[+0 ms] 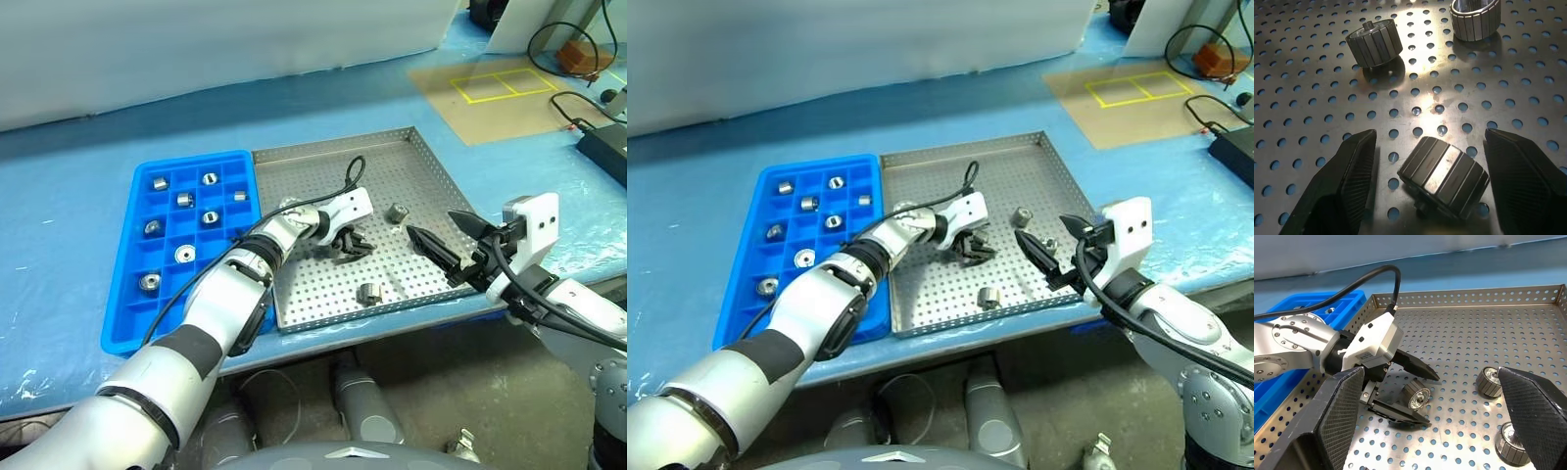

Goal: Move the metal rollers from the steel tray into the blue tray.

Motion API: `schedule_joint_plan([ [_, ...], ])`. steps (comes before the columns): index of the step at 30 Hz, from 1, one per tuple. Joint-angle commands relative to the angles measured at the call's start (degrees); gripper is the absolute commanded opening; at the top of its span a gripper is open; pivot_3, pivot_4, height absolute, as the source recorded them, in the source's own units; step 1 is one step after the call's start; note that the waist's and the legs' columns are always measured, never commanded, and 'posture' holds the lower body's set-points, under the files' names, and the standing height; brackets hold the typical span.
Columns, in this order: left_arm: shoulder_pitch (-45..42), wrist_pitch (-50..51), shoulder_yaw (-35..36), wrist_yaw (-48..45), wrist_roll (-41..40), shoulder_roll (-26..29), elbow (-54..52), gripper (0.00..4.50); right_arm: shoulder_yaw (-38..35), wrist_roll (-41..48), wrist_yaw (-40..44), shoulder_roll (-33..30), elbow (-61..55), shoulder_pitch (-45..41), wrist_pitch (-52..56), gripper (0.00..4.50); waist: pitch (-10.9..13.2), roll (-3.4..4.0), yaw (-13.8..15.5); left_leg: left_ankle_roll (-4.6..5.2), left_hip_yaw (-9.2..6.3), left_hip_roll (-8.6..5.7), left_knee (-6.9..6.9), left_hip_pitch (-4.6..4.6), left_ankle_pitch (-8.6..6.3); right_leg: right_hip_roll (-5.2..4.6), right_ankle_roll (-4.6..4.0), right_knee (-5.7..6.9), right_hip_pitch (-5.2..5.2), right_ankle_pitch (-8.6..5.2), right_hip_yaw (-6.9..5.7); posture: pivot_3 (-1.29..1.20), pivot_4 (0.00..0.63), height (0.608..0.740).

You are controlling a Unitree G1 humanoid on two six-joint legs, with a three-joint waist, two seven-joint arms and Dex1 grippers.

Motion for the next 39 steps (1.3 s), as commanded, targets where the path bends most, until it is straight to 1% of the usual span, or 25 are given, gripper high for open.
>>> schedule_joint_plan([
  [1,0.5,0.4,-0.8,-0.7,1.4,0.2,-0.3,3.75,0.1,0.9,-0.1,-0.5,-0.8,-0.4,-1.7,4.5,0.0,0.0,0.0,0.03,0.0,0.01,0.01,-0.01,-0.01,-0.01,0.0,-0.03,0.03,0.0,0.0,-0.77,0.15,0.74],
  [3,0.7,0.1,-0.6,0.3,1.5,0.2,-0.3,3.75,0.6,0.6,-0.2,-0.3,-0.8,-0.2,-2.0,4.5,0.0,0.01,0.0,0.07,0.0,0.03,0.01,0.02,-0.04,0.0,0.0,-0.09,0.1,0.0,-0.01,-0.77,0.15,0.74],
  [6,0.8,-0.4,-0.4,-0.4,1.6,0.2,-0.3,3.15,1.1,0.3,-0.4,-0.2,-0.7,0.0,-2.4,4.5,0.0,0.01,-0.1,0.09,0.0,0.05,0.0,0.05,-0.04,0.0,0.0,-0.12,0.17,0.0,-0.01,-0.77,0.15,0.74],
  [8,0.9,0.0,-1.2,2.6,2.8,0.4,-0.2,2.54,1.8,-0.1,-0.5,0.0,-0.6,0.0,-2.7,4.5,0.0,0.01,-0.2,0.09,-0.01,0.04,0.01,0.07,-0.04,0.0,0.0,-0.14,0.21,0.0,-0.02,-0.77,0.15,0.74],
  [10,1.1,-0.4,-1.2,1.9,2.8,0.5,-0.2,2.54,2.4,-0.3,-0.5,0.1,-0.4,-0.1,-3.0,4.5,0.0,0.01,-0.5,0.09,-0.01,0.04,0.06,0.09,-0.04,-0.01,0.0,-0.14,0.27,0.0,-0.02,-0.77,0.15,0.74],
  [11,1.2,-0.6,-0.7,0.7,2.1,0.4,-0.3,2.32,2.7,-0.4,-0.5,0.1,-0.3,-0.3,-3.2,4.5,0.0,0.01,-0.6,0.09,-0.01,0.04,0.07,0.11,-0.04,-0.01,0.0,-0.15,0.31,0.0,-0.03,-0.77,0.15,0.74],
  [12,1.1,-0.8,-0.5,0.4,1.9,0.5,-0.4,2.19,2.9,-0.5,-0.5,0.1,-0.1,-0.6,-3.4,4.5,0.0,0.01,-0.8,0.09,-0.02,0.04,0.07,0.14,-0.04,-0.01,0.02,-0.18,0.36,-0.01,-0.07,-0.77,0.15,0.74],
  [14,1.0,-1.2,-0.7,1.6,2.3,0.8,-0.5,1.88,3.2,-0.6,-0.5,0.0,0.3,-0.9,-3.8,4.5,0.0,0.01,-1.2,0.09,-0.04,0.03,0.07,0.16,-0.04,-0.02,0.06,-0.29,0.46,-0.04,-0.13,-0.76,0.15,0.74],
  [16,0.4,-2.6,-0.3,0.4,1.7,1.5,-1.0,1.88,3.7,-0.7,-0.1,-0.2,0.8,-1.5,-4.1,4.5,0.0,0.01,-1.3,0.1,-0.05,0.02,0.07,0.16,-0.05,-0.03,0.08,-0.37,0.5,-0.05,-0.22,-0.74,0.15,0.74],
  [19,-0.3,-7.6,0.0,-3.1,0.9,3.4,-2.5,1.88,4.8,-0.8,0.8,-0.6,1.6,-2.7,-4.4,4.5,0.0,0.01,-1.3,0.12,-0.06,0.02,0.05,0.13,-0.06,-0.05,0.03,-0.38,0.49,-0.01,-0.26,-0.72,0.15,0.74],
  [23,-0.6,-13.3,1.9,-11.6,-2.3,8.9,-5.9,1.88,7.6,-2.3,3.7,-1.5,5.0,-5.6,-5.0,4.5,0.0,0.01,-1.2,0.14,-0.09,0.11,-0.03,0.1,-0.06,-0.04,0.0,-0.37,0.41,0.02,-0.32,-0.62,0.15,0.74],
  [26,0.9,-17.1,3.8,-14.4,-4.9,14.3,-9.7,1.88,12.0,-4.1,7.9,-2.0,10.3,-10.8,-5.9,4.5,0.0,0.01,-0.9,0.15,-0.14,0.18,-0.06,0.1,-0.06,-0.03,-0.03,-0.33,0.4,0.04,-0.41,-0.52,0.15,0.74],
  [27,1.2,-17.5,4.2,-14.9,-5.5,15.1,-10.5,1.88,12.8,-4.5,9.0,-2.1,11.4,-12.0,-6.1,4.5,0.0,0.01,-0.8,0.15,-0.15,0.19,-0.07,0.12,-0.06,-0.03,-0.03,-0.28,0.39,0.04,-0.42,-0.5,0.15,0.74],
  [29,3.4,-13.9,6.8,-19.6,-10.2,18.0,-15.9,1.88,17.1,-6.3,13.9,-2.9,14.6,-16.9,-6.7,4.5,0.0,0.02,0.4,0.15,-0.16,0.21,-0.07,0.14,-0.05,-0.04,-0.04,-0.21,0.39,0.04,-0.44,-0.43,0.15,0.74],
  [31,6.8,-9.8,7.8,-23.6,-13.0,21.7,-22.5,1.88,20.7,-8.3,18.5,-3.4,18.3,-22.1,-7.6,4.5,0.1,0.01,1.1,0.15,-0.15,0.23,-0.07,0.19,-0.04,-0.05,-0.06,-0.09,0.38,0.04,-0.42,-0.36,0.15,0.74],
  [33,11.3,-6.9,7.8,-23.2,-13.4,25.3,-29.7,1.88,22.8,-9.5,22.3,-2.7,22.7,-27.1,-8.8,4.5,0.1,0.01,2.7,0.1,-0.1,0.24,-0.05,0.21,0.01,-0.05,-0.09,0.24,0.19,0.03,-0.31,-0.3,0.15,0.74],
  [36,20.6,3.5,8.8,-23.7,-16.9,30.1,-45.7,1.88,26.1,-11.5,27.5,-0.3,29.4,-33.5,-10.6,4.5,0.1,0.04,5.7,0.03,-0.09,0.41,-0.08,0.23,0.22,0.03,-0.2,0.67,0.0,-0.04,-0.03,-0.2,0.15,0.74],
  [37,24.8,7.8,9.5,-24.6,-18.8,32.3,-52.3,1.88,27.9,-12.2,29.6,0.8,31.4,-35.2,-11.2,4.5,0.1,0.05,7.1,-0.07,-0.09,0.47,-0.09,0.22,0.28,0.07,-0.21,0.76,-0.05,-0.04,-0.06,-0.18,0.15,0.74],
  [39,30.7,14.2,10.8,-24.2,-21.1,35.8,-61.9,1.88,31.1,-14.3,33.4,2.4,34.4,-37.4,-12.7,4.5,0.1,0.04,9.0,-0.26,-0.04,0.65,-0.18,0.22,0.4,0.16,-0.3,0.9,-0.17,-0.07,-0.07,-0.13,0.15,0.74],
])
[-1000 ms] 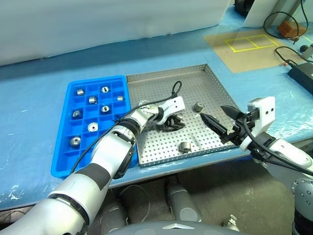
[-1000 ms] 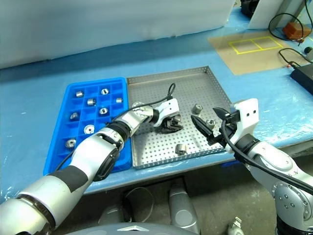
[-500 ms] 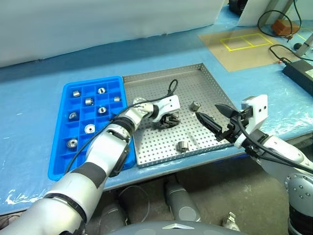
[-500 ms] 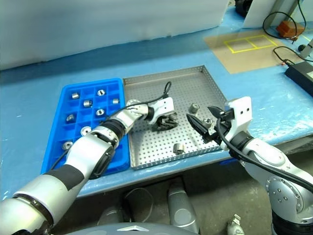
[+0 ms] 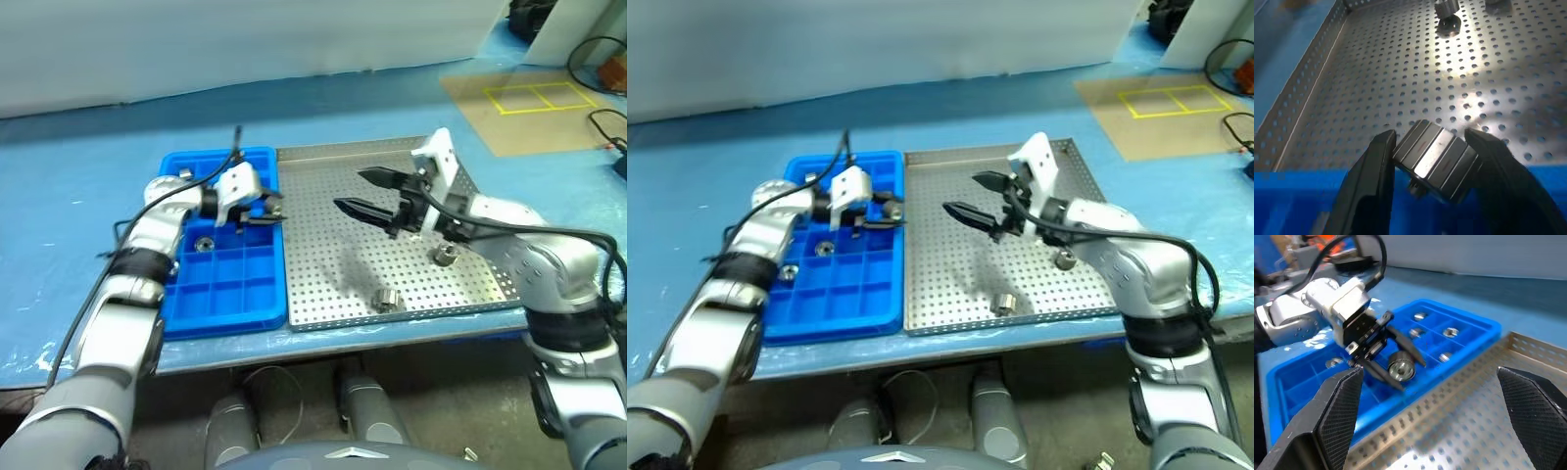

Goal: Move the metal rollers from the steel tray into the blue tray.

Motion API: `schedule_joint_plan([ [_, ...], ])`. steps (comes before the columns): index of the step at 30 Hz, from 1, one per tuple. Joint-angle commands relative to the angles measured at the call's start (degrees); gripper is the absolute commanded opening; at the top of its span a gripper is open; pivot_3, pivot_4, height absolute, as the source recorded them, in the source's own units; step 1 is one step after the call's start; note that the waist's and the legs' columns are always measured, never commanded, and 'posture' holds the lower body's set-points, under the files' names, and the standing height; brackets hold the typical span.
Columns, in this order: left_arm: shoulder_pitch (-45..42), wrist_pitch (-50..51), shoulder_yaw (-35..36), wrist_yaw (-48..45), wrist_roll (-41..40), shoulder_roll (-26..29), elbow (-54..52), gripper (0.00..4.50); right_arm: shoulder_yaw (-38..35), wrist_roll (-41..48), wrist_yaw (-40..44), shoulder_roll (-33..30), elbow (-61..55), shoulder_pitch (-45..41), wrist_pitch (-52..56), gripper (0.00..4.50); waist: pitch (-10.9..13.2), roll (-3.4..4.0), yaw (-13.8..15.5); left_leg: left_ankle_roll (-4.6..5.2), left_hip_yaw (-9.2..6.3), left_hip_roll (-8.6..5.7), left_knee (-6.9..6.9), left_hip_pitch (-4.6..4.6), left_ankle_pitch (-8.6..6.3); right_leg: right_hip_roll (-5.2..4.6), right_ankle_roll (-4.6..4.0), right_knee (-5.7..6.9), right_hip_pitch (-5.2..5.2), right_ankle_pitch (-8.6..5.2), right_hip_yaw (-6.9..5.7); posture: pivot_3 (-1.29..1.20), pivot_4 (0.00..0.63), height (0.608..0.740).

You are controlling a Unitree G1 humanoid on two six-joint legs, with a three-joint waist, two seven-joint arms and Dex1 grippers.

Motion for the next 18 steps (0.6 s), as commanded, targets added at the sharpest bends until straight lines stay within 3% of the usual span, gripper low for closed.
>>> schedule_joint_plan([
  [1,6.9,11.1,3.1,0.6,-5.3,4.9,-17.2,1.88,5.1,-3.0,7.0,2.5,3.8,-3.5,-3.4,4.5,0.0,-0.05,2.4,-0.11,0.01,0.1,-0.02,-0.01,0.06,0.01,-0.17,0.21,-0.1,-0.1,-0.02,-0.11,0.15,0.74],
  [4,11.4,18.7,6.2,3.6,-8.4,8.5,-26.0,1.88,7.6,-5.4,10.9,4.8,8.1,-6.2,-5.4,4.5,0.2,-0.05,6.9,-0.62,-0.02,0.21,-0.19,0.02,0.35,0.05,-0.39,0.68,-0.3,-0.24,-0.21,-0.02,0.15,0.74],
  [7,16.6,23.9,7.8,4.3,-11.3,11.6,-33.1,1.88,8.6,-7.3,13.6,6.4,11.2,-7.8,-6.6,4.5,0.2,-0.05,9.7,-1.22,0.0,0.21,-0.44,0.09,0.6,0.01,-0.4,0.78,-0.32,-0.24,-0.31,0.01,0.15,0.74],
  [10,22.2,25.3,7.3,4.5,-11.4,14.2,-37.0,1.88,9.2,-8.3,15.9,7.4,12.6,-8.5,-7.0,4.5,0.2,-0.05,10.7,-1.6,0.01,0.15,-0.65,0.3,0.83,-0.08,-0.4,0.78,-0.21,-0.24,-0.27,0.04,0.15,0.74],
  [18,28.7,26.2,4.5,7.6,-11.7,13.4,-38.5,1.88,9.2,-10.0,18.5,8.1,11.3,-8.5,-5.7,4.5,0.2,-0.07,11.3,-1.99,-0.05,0.4,-0.86,0.39,1.06,0.23,-0.4,0.88,-0.29,-0.23,-0.37,0.03,0.15,0.74],
])
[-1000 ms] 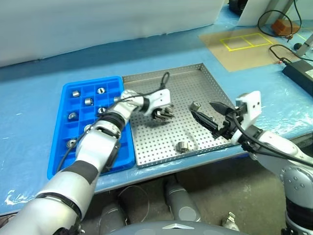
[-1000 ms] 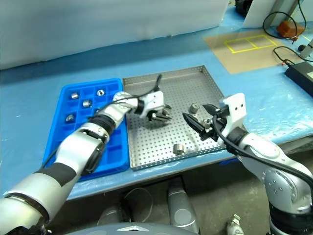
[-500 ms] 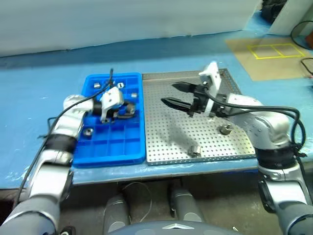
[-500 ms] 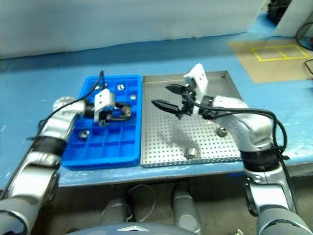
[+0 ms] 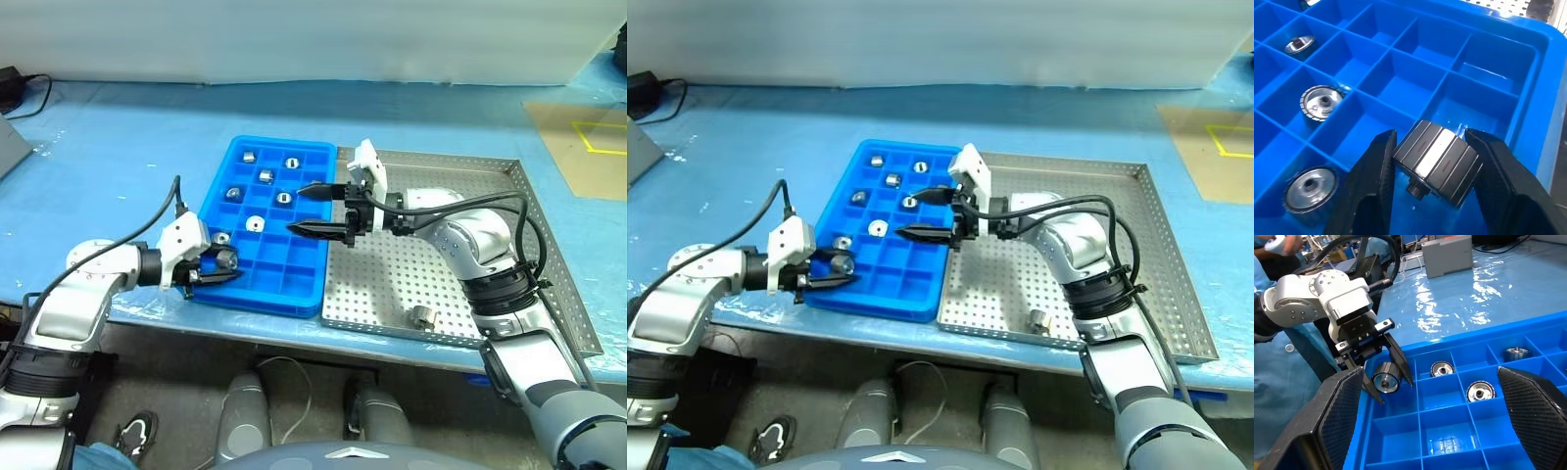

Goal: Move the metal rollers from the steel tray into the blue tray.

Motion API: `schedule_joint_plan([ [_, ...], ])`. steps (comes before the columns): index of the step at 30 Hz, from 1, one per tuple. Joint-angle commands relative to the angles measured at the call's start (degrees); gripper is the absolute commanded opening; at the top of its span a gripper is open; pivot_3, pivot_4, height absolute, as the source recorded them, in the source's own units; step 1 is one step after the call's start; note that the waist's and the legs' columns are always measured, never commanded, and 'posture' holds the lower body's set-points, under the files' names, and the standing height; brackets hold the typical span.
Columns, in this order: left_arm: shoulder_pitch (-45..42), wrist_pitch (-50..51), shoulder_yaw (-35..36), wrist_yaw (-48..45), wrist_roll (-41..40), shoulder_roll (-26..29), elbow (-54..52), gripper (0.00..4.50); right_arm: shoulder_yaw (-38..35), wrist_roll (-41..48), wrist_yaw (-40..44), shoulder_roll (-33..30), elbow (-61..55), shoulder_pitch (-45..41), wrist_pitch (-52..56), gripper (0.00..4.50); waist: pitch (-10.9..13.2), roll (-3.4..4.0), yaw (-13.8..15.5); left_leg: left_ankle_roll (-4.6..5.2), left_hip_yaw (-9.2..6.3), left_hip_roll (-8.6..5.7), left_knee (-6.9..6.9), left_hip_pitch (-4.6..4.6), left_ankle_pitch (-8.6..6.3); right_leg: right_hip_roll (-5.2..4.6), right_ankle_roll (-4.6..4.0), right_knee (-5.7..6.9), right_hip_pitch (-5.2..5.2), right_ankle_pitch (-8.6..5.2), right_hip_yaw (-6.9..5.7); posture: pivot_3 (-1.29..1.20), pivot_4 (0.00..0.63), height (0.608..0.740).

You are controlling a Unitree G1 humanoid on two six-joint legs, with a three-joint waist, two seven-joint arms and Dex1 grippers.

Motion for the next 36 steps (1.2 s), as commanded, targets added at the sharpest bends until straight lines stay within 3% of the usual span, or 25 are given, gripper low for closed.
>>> schedule_joint_plan([
  [1,0.4,-0.9,-0.9,1.8,0.4,-0.1,0.7,1.88,-0.4,-0.5,1.0,-0.4,-2.5,-1.1,0.1,4.5,0.0,0.0,0.0,-0.02,0.0,0.01,-0.02,0.01,0.01,0.02,0.0,0.01,0.0,0.0,0.0,0.03,0.15,0.74],
  [6,1.3,-1.8,-4.7,0.9,2.4,1.5,3.2,1.88,-1.7,-0.4,0.5,-1.5,-4.5,0.4,1.3,4.5,0.0,-0.02,-0.3,-0.05,0.02,0.05,-0.03,0.06,0.03,0.13,0.0,0.0,0.0,0.0,0.07,-0.01,0.15,0.74],
  [13,-4.3,-6.6,-8.4,3.5,5.5,-1.1,10.5,4.17,-4.1,-0.2,-2.5,-2.0,-7.0,2.4,2.5,4.5,-0.2,0.08,-1.4,-0.24,0.08,0.07,-0.39,0.53,0.14,0.31,-0.01,-0.01,0.13,0.0,0.32,-0.08,0.15,0.74],
  [17,-9.9,-3.5,-8.0,2.9,1.8,-4.0,9.4,4.17,-6.0,0.7,-4.0,-2.7,-8.7,3.9,3.9,4.5,-0.2,0.08,-1.6,-0.36,0.1,0.08,-0.45,0.64,0.23,0.35,-0.07,0.0,0.15,0.04,0.4,-0.11,0.15,0.74],
  [21,-18.9,2.8,-5.9,5.2,-4.8,-11.3,7.3,4.17,-10.3,0.0,-5.3,-6.9,-8.9,7.0,4.4,4.5,-0.1,0.01,-0.1,-0.48,0.09,0.06,-0.42,0.45,0.37,0.32,-0.15,0.03,0.15,0.1,0.35,-0.14,0.15,0.74],
  [25,-24.1,5.5,-7.0,6.8,-7.7,-17.3,7.3,4.17,-13.7,-3.7,-7.9,-11.4,-6.1,10.1,1.5,4.5,-0.2,-0.03,-0.5,-0.33,0.11,0.01,-0.15,0.39,0.3,0.32,-0.12,0.01,0.15,0.22,0.51,-0.16,0.15,0.74],
  [29,-25.3,1.8,-13.4,7.6,-3.9,-23.5,11.4,4.17,-18.8,-5.6,-13.0,-13.9,-6.7,13.9,1.0,4.5,-0.2,-0.02,-1.9,-0.3,0.11,0.09,-0.19,0.43,0.29,0.48,-0.11,-0.05,0.13,0.22,0.57,-0.22,0.15,0.74],
  [36,-28.5,-2.6,-14.5,8.0,-1.4,-25.7,18.9,4.17,-22.4,-8.9,-18.4,-13.8,-1.8,19.9,-0.5,4.5,-0.2,-0.03,-4.2,-0.24,0.11,0.17,-0.23,0.43,0.26,0.68,-0.11,-0.11,0.05,0.21,0.66,-0.29,0.15,0.74],
])
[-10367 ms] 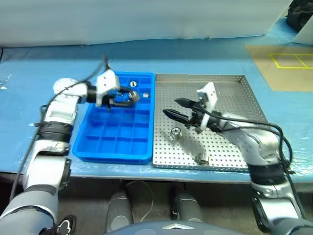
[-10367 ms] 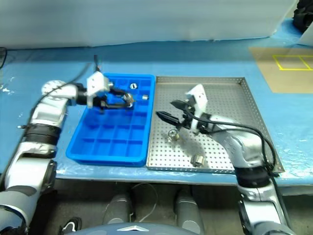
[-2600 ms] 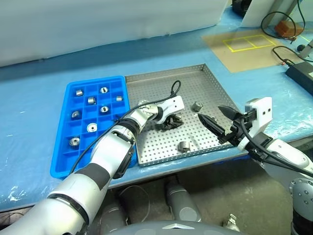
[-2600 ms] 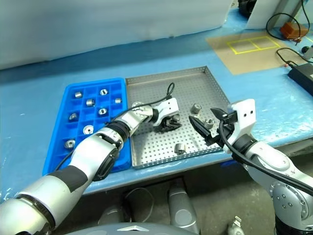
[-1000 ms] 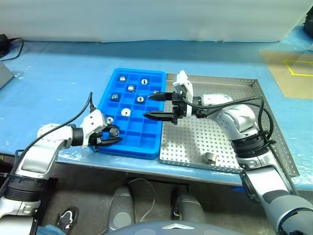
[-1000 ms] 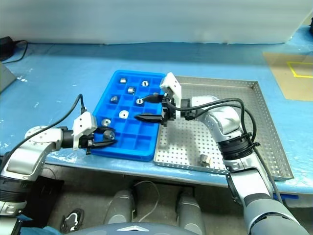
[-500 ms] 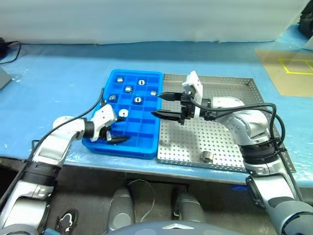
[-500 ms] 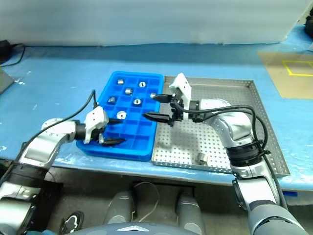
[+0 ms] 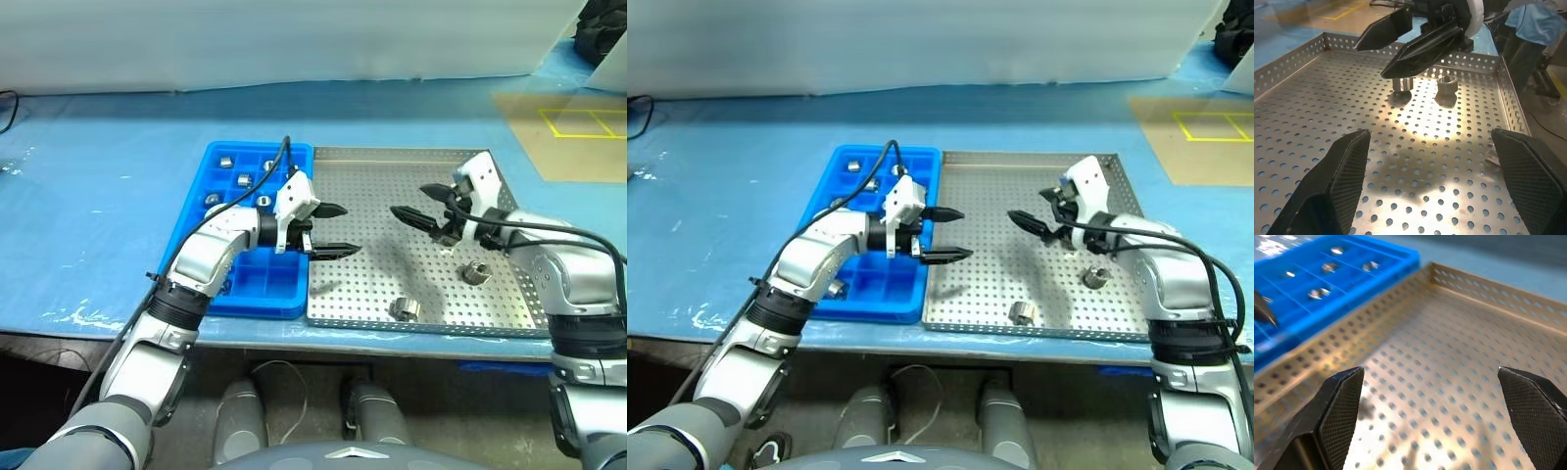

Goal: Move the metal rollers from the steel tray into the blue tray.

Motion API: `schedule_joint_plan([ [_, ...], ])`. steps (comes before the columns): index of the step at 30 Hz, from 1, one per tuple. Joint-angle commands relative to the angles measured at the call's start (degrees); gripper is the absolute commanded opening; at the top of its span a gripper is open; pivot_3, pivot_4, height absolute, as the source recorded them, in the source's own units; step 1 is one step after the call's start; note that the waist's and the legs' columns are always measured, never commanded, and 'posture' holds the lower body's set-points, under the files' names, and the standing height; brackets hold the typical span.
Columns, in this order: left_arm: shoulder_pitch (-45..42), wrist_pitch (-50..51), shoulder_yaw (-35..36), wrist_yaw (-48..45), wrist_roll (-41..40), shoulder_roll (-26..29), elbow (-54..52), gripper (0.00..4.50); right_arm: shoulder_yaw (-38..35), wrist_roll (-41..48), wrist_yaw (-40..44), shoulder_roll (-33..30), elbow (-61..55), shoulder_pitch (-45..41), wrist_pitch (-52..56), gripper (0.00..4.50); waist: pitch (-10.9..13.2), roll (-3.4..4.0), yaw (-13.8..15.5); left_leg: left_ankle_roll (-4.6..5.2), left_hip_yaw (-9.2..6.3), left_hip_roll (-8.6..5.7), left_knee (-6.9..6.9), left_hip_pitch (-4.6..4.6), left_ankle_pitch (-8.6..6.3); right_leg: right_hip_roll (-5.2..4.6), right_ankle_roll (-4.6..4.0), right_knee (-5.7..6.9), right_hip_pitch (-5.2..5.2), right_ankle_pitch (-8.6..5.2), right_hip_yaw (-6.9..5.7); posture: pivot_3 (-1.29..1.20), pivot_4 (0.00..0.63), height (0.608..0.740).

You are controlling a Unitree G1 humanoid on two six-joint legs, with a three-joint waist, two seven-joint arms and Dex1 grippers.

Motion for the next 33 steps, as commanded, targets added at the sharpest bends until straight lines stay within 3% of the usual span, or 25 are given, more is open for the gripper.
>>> schedule_joint_plan([
  [1,-3.3,-3.0,1.0,1.2,1.1,-1.3,2.4,4.17,-3.3,-1.2,-2.5,0.5,3.6,1.0,-2.5,4.5,0.0,0.0,-0.3,0.02,0.0,-0.02,0.04,-0.03,-0.01,-0.02,0.0,-0.01,0.0,0.0,0.01,-0.29,0.15,0.74],
  [13,-4.1,-3.2,-0.1,-1.7,1.3,-1.7,2.3,4.17,-5.7,-2.6,-6.5,5.7,14.9,0.9,-9.3,4.5,0.0,0.01,-0.9,0.23,0.03,-0.02,0.28,-0.12,-0.13,-0.07,0.02,-0.06,0.03,0.06,0.02,-0.32,0.15,0.74],
  [25,-3.5,-4.2,0.0,-2.0,2.3,-1.8,2.6,4.17,-4.7,-5.4,-6.8,6.1,20.6,0.4,-13.7,4.5,0.0,0.01,-1.0,0.29,0.03,-0.02,0.3,-0.14,-0.17,-0.07,0.02,-0.06,0.03,0.06,0.0,-0.32,0.15,0.74],
  [28,-3.4,-4.2,0.0,-2.1,2.5,-1.8,2.5,4.22,-5.3,-5.1,-7.0,6.4,20.7,0.2,-14.2,3.95,0.0,0.01,-1.0,0.37,0.03,-0.02,0.31,-0.15,-0.22,-0.08,0.02,-0.07,0.03,0.06,0.01,-0.32,0.15,0.74],
  [33,-3.0,-2.5,-0.2,-3.8,1.9,-0.4,1.1,4.22,-5.4,-3.9,-6.1,6.6,18.3,0.4,-13.6,2.22,0.0,0.01,-1.0,0.37,0.04,-0.02,0.3,-0.15,-0.22,-0.08,0.02,-0.07,0.03,0.06,0.01,-0.31,0.15,0.74],
])
